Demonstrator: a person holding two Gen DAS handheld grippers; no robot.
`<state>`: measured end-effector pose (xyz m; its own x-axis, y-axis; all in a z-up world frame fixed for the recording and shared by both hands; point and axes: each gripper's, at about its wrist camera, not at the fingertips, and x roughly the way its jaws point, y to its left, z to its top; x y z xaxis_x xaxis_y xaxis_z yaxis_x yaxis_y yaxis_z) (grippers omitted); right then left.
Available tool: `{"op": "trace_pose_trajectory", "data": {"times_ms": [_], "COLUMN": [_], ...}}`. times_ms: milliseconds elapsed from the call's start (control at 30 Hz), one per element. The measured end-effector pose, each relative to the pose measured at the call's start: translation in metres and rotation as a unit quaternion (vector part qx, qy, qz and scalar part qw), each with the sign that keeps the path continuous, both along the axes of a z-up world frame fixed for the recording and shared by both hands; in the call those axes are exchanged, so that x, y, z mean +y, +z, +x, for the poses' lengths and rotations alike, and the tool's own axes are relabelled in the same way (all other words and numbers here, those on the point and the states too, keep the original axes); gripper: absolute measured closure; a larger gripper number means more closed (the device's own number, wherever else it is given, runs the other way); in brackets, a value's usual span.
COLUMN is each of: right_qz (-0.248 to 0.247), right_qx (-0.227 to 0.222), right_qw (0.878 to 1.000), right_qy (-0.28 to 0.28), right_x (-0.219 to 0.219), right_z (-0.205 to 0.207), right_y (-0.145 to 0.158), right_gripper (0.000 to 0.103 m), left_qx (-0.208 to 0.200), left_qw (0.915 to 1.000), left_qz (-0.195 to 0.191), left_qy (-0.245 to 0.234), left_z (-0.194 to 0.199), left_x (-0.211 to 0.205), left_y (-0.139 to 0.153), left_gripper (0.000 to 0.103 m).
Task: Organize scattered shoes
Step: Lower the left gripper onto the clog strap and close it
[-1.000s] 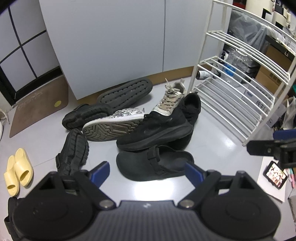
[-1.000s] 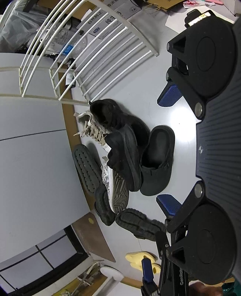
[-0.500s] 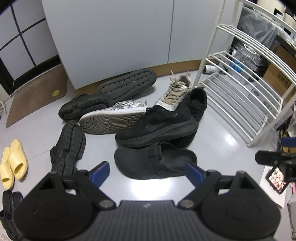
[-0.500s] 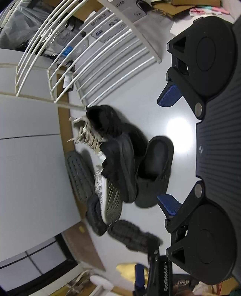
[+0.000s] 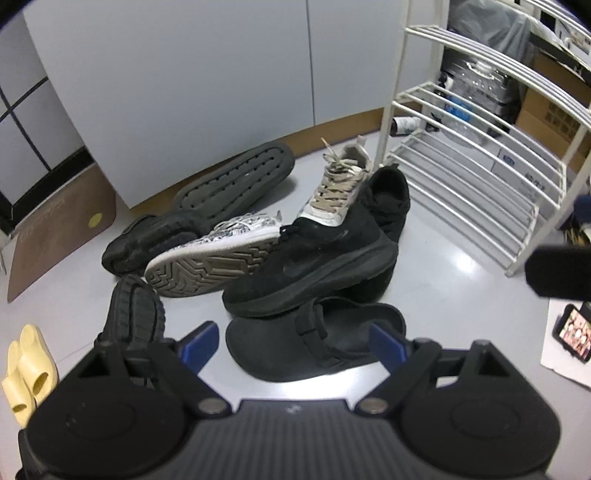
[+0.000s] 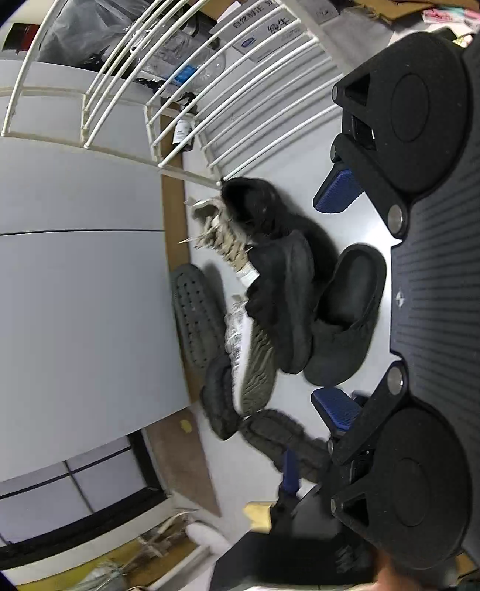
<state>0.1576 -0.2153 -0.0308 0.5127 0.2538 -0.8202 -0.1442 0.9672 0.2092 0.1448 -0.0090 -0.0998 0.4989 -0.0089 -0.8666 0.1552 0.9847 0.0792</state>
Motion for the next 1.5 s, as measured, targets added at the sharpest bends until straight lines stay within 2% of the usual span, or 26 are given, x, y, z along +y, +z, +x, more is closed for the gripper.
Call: {"op": "trace_pose_trajectory", "data": {"times_ms": [433, 500, 667, 800, 867, 1200, 1267, 1400, 1500], "right_qz": [0.005, 0.012, 0.001, -0.012, -0.013, -0.013, -0.013, -0.014, -0.014], "right_qx": [-0.04, -0.022, -0.028, -0.018, -0.01, 0.028, 0.035, 0.05, 0.062], "right_qw": [0.999, 1.0, 0.998, 0.998, 0.998, 0.997, 0.997, 0.996, 0.995], "right_qy": [-0.009, 0.018, 0.052, 0.056, 0.059, 0.07, 0.072, 0.077, 0.08], "right_x": [0.003, 0.004, 0.003, -0.003, -0.006, -0.023, -0.026, -0.032, -0.037], "right_z": [0.016, 0.015, 0.009, 0.003, 0.0, -0.014, -0.016, -0.022, -0.026], "right_y": [-0.007, -0.016, -0.038, -0.065, -0.074, -0.123, -0.133, -0.153, -0.168], "right_gripper": [0.0, 0.0, 0.0, 0.0, 0.0, 0.001, 0.008, 0.016, 0.016], "left_qx": [-0.011, -0.023, -0.031, -0.056, -0.053, -0.05, -0.048, -0.043, -0.047], "left_qw": [0.9999, 0.9996, 0.998, 0.9974, 0.9972, 0.9951, 0.9955, 0.9951, 0.9929], "left_qz": [-0.004, -0.012, -0.054, -0.045, -0.053, -0.077, -0.075, -0.082, -0.098], "left_qy": [-0.012, -0.008, 0.01, -0.001, -0.004, 0.036, 0.032, 0.034, 0.047], "left_z": [0.006, 0.006, 0.011, 0.009, 0.007, -0.011, -0.014, -0.016, -0.015], "left_x": [0.0, 0.001, 0.006, 0.003, 0.007, 0.038, 0.04, 0.046, 0.051], "left_y": [-0.017, -0.023, -0.045, -0.059, -0.068, -0.096, -0.101, -0.112, -0.125], "left_gripper": [0.013, 0.013, 0.013, 0.013, 0.013, 0.013, 0.013, 0.014, 0.014]}}
